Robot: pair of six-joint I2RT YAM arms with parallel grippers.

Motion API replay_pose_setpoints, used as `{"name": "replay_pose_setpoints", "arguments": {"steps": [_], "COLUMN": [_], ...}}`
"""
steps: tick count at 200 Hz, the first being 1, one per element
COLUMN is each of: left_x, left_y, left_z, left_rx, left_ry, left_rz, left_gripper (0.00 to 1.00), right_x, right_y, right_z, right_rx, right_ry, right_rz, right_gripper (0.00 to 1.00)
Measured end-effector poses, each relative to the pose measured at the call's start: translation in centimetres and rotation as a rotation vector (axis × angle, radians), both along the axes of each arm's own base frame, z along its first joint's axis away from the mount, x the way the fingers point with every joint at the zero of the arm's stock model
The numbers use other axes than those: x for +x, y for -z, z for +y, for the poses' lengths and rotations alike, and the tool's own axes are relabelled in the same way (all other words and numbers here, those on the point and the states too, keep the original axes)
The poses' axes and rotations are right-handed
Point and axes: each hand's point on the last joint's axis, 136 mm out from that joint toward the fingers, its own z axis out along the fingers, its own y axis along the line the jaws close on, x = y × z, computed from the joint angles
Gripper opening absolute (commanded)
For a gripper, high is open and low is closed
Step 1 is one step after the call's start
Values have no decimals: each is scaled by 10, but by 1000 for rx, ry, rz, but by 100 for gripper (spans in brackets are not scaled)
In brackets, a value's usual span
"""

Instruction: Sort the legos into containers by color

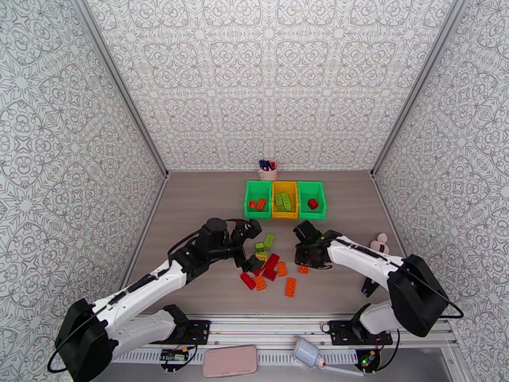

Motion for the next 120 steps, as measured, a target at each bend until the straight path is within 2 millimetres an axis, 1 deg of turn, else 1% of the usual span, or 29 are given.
{"name": "replay_pose_setpoints", "arguments": {"steps": [26,47,59,86,120], "left_x": [-3,-5,-5,-2,2], "left_y": [-7,-14,-16,-21,-22], "left_z": [11,22,29,45,57], "left_rx": [-18,-38,-48,-64,-80], "left_ry": [-49,-102,-138,-228,-308], "left_rz": [-19,-40,-51,-74,-76], "left_gripper": [100,100,100,100,100], "right_x": [38,75,95,139,191], "right_y": [-38,-71,-85,-104,-112], "right_z": [22,45,58,89,122], "right_rx": [36,57,65,70,72], "right_ry": [-80,-149,-186,-253,-299], "right_rz": [-167,-309,-378,-502,-604], "right_gripper": [27,25,24,22,21]}}
